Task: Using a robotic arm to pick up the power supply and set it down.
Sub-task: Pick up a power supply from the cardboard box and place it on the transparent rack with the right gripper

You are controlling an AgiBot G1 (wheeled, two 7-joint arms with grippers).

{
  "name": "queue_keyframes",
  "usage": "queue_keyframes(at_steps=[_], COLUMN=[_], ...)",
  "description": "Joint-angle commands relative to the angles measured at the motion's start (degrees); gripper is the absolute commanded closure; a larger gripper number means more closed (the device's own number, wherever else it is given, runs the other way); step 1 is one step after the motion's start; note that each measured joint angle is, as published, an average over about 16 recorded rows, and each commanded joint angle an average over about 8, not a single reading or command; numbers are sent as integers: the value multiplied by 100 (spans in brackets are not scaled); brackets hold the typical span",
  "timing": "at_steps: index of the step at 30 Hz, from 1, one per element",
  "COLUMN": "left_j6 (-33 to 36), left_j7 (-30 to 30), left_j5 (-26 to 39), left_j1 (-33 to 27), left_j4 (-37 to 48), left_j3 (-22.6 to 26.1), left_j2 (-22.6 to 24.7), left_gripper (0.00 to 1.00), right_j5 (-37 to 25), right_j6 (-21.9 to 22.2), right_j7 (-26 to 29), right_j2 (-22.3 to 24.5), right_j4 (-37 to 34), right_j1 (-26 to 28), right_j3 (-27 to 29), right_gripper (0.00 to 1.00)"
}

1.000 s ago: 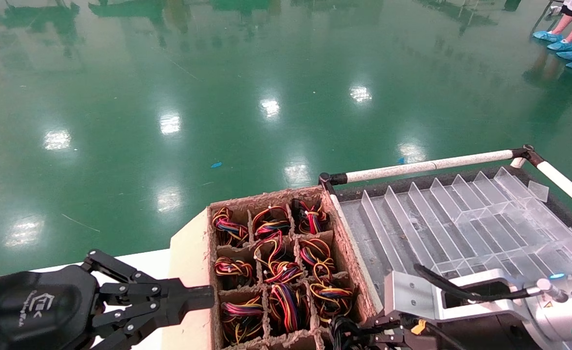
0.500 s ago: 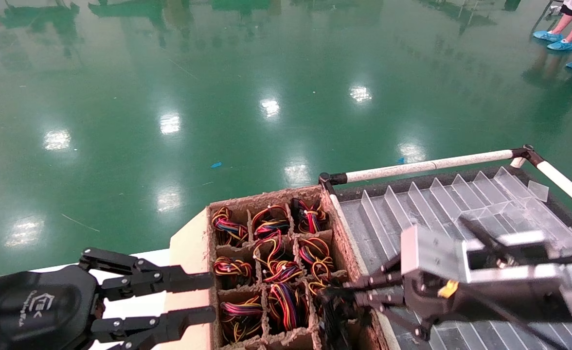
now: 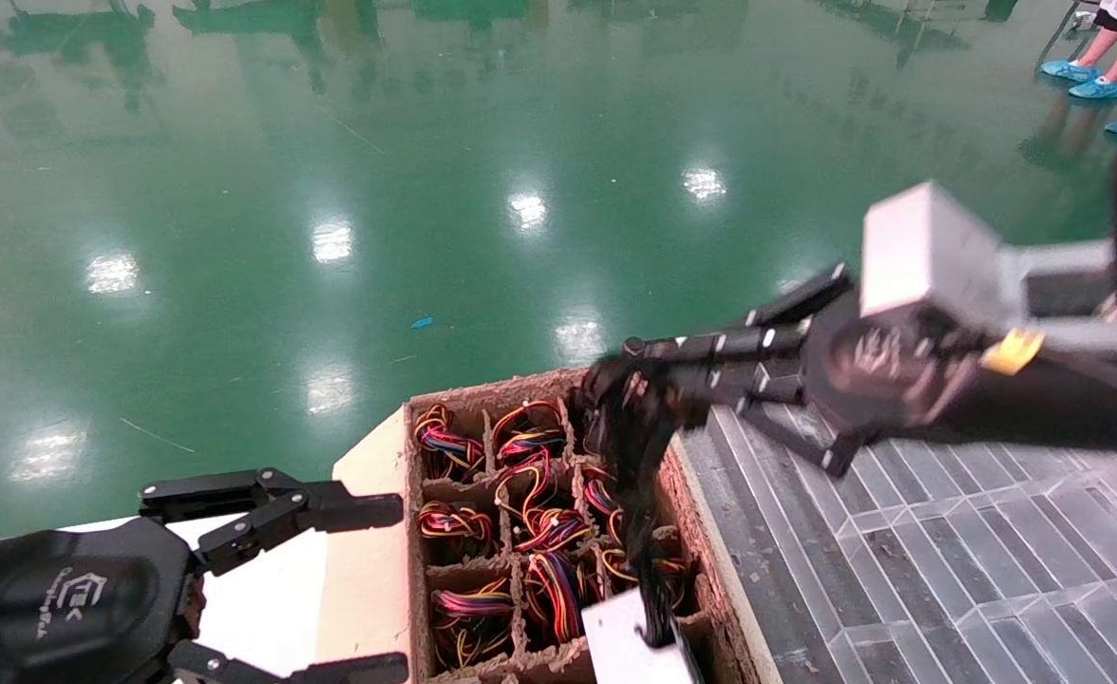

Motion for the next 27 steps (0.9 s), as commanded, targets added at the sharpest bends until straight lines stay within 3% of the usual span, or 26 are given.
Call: queue_keyframes(at_steps=[1,17,27], left_j6=[0,0,0], left_j7=[0,0,1], left_j5=[0,-1,-1], left_j1=[0,0,0], left_j4=[0,0,0], left_j3=[0,1,1], left_j2=[0,0,0], left_gripper=[0,0,0], right_j5=[31,89,-439], right_j6=[43,-183,-566], right_j7=[-41,-747,-1331], right_j2=[10,-160,-324], right_j4=[-18,-1203,-2464], right_j1=[110,1226,2212], right_j3=[72,308,82], right_gripper=[100,100,100])
